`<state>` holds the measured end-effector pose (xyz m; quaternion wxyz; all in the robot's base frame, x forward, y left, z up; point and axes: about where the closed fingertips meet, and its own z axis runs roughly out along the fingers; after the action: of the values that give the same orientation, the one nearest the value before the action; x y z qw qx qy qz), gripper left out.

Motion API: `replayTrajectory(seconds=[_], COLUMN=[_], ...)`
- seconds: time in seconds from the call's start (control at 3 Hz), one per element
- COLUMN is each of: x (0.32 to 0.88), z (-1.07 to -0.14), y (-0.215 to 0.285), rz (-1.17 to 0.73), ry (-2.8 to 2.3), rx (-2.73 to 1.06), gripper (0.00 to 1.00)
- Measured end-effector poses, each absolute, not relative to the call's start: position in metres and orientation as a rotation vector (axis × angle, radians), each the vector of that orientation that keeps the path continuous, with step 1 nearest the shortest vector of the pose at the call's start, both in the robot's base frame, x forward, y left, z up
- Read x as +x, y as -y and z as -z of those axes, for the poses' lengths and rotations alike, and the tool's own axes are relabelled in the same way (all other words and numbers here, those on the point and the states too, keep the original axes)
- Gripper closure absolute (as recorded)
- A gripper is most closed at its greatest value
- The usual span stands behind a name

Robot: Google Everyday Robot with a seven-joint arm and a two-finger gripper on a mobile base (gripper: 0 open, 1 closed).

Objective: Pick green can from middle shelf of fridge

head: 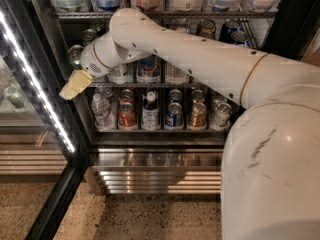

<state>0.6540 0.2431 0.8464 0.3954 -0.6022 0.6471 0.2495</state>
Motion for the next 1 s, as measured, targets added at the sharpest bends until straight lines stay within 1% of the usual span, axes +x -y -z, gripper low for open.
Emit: replayTrajectory(seconds=[0.33, 0.67, 1.0], x=[0.6562, 0.6562, 0.6562], z=[-0.8379, -0.8379, -0.8378], y=[-0.245, -0.245, -0.245], rz=[-0.632, -0.632, -0.632], ry=[-1.652, -1.652, -1.652], rx=[-1.522, -1.522, -1.522], gripper=[0.08, 0.27, 0.5])
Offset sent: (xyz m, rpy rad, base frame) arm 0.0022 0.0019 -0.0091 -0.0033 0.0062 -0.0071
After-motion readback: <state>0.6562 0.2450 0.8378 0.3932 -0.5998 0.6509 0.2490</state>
